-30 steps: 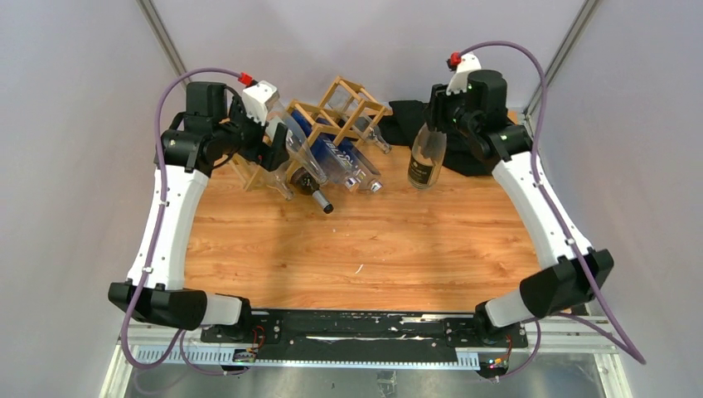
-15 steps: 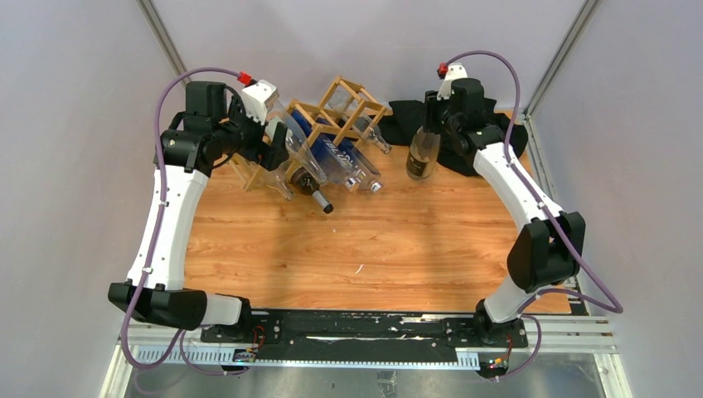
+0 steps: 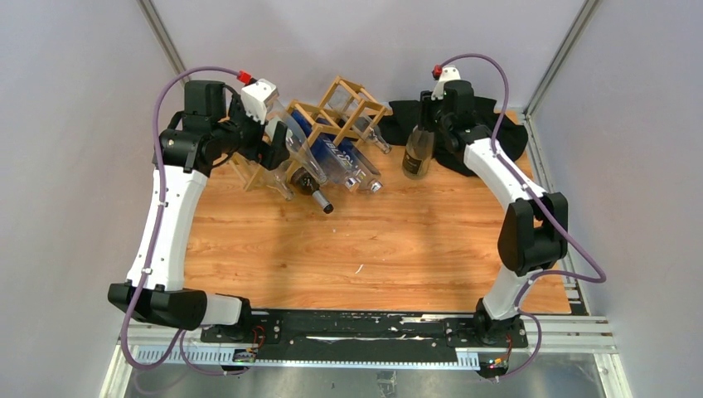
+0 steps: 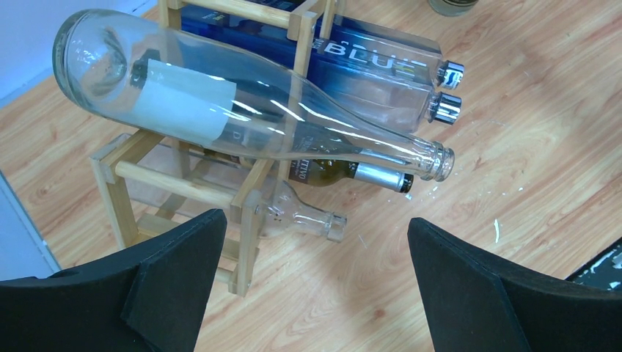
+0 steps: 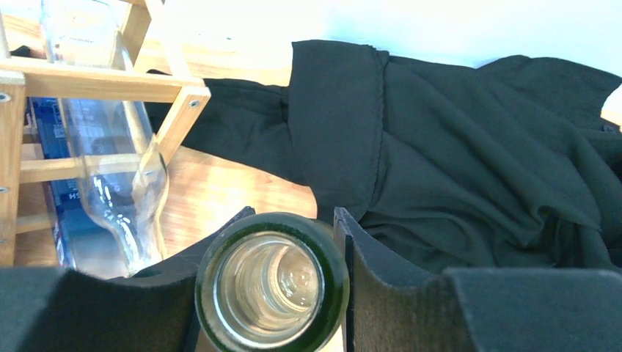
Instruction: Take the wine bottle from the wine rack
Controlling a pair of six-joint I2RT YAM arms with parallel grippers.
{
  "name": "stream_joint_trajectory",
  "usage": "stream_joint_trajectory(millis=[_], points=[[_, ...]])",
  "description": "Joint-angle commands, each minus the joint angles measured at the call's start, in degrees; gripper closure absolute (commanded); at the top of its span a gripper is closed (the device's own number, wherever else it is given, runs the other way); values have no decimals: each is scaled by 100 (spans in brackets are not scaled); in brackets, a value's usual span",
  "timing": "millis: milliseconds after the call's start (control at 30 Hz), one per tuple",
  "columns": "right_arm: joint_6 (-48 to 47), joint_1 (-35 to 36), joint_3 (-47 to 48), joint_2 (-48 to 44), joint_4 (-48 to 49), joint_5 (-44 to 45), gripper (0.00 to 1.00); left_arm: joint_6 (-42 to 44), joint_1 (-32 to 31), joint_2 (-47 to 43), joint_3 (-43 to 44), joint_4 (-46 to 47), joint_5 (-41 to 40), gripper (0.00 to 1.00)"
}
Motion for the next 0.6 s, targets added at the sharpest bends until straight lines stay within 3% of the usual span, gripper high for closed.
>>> stream_joint_trajectory(millis=[0,267,567], points=[[-304,-110,426,81,688,475,100,52,26,-90,110,-35,118,0],[-1016,-112,415,156,833,1344,100,93,26,-85,79,-33,88,0],[-530,-273,227,195,959,1163,100,149,26,-170,-24,-39,75,0]])
